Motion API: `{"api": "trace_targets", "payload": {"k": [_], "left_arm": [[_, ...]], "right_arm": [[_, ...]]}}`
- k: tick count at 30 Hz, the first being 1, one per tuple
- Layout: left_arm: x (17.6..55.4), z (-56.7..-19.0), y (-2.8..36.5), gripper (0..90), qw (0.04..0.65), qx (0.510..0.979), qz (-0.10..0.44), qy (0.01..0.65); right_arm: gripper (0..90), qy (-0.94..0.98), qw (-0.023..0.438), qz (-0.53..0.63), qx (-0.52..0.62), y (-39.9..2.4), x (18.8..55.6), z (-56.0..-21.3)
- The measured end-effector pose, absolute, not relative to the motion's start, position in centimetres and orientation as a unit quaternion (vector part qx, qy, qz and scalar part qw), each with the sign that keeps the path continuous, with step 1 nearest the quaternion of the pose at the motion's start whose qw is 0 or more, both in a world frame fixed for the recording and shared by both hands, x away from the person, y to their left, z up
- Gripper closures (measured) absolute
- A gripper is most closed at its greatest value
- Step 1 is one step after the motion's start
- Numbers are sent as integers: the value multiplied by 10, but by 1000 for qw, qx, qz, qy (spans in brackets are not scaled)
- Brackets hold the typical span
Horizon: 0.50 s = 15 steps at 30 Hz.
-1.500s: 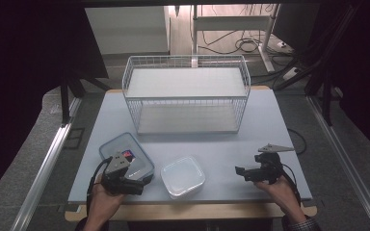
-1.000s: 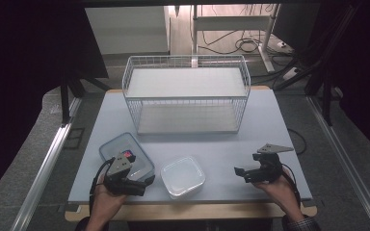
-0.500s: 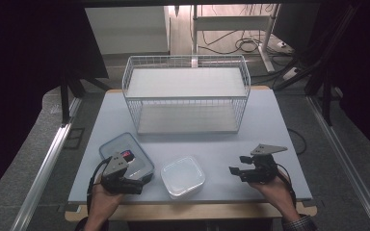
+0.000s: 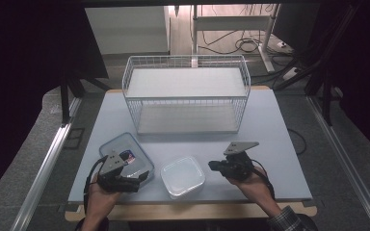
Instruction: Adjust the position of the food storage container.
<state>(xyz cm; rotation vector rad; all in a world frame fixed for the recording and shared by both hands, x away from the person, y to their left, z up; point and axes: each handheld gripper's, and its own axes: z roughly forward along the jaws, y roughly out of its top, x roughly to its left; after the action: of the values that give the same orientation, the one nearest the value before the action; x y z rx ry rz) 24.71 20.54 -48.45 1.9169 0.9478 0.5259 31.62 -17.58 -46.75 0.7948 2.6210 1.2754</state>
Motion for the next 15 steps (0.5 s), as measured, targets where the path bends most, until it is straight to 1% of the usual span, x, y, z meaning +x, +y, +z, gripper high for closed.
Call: {"api": "trace_targets", "payload": {"k": [5, 6, 7, 9, 10, 11, 12, 13, 15], "left_arm": [[247, -484, 208, 54, 452, 775, 214, 386], [247, -484, 208, 54, 452, 775, 214, 386], [247, -484, 208, 55, 452, 775, 214, 386], [247, -484, 209, 55, 453, 775, 213, 386], [247, -484, 209, 55, 453, 775, 213, 386], [247, -484, 209, 56, 452, 776, 213, 385], [247, -484, 209, 56, 451, 776, 213, 385], [247, -484, 209, 56, 450, 778, 214, 384], [247, -484, 209, 56, 449, 778, 215, 383]], "right_arm": [[893, 886, 45, 418, 194, -128, 313, -464], [893, 886, 45, 418, 194, -128, 313, -464], [893, 888, 34, 421, 181, -112, 312, -466], [893, 893, 25, 418, 166, -96, 310, -467], [893, 893, 25, 418, 166, -96, 310, -467], [893, 897, 15, 414, 153, -81, 307, -467], [893, 897, 15, 414, 153, -81, 307, -467], [892, 901, 6, 409, 142, -68, 304, -467], [891, 906, -11, 402, 135, -55, 304, -469]]}}
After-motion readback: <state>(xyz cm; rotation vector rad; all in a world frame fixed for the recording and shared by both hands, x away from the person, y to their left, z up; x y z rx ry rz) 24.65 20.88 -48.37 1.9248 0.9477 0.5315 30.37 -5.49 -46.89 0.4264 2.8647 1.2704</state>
